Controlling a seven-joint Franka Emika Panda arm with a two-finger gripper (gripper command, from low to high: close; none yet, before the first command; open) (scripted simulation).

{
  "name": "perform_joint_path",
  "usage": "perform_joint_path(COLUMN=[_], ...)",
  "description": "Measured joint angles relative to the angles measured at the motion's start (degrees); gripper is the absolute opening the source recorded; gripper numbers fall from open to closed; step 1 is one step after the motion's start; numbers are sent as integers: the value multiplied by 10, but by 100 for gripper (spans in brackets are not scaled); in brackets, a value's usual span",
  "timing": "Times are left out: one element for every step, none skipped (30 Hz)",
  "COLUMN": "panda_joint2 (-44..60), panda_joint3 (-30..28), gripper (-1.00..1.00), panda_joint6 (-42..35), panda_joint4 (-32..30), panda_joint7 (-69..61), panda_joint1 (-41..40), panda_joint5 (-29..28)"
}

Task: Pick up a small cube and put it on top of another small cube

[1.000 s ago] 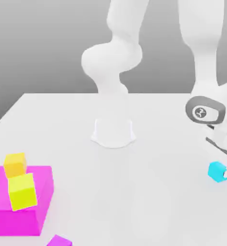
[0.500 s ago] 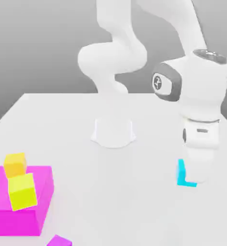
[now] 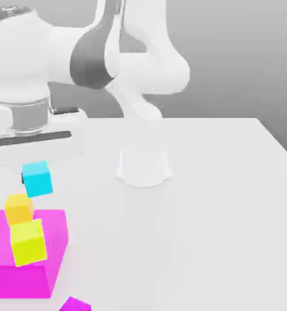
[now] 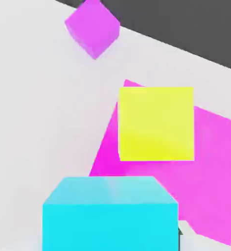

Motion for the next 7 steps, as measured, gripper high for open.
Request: perform_joint_path(panda_joint2=[13,28,43,58,68,68,68], panda_joint3=[-6,-10,-14,-16,-17,-17,-17], gripper=[-100,-100,-100,-100,100,100,100], panda_joint6=[14,31,49,68,81,81,81], panda_joint4=[-3,-6,-11,-15,-18,-18,-18], panda_joint7=[-5,-11,-17,-22,-25,-25,-25], panda_joint1=[-2,-2,-2,-2,-2,-2,-2], panda_joint5=[8,16,24,31,35,35,35])
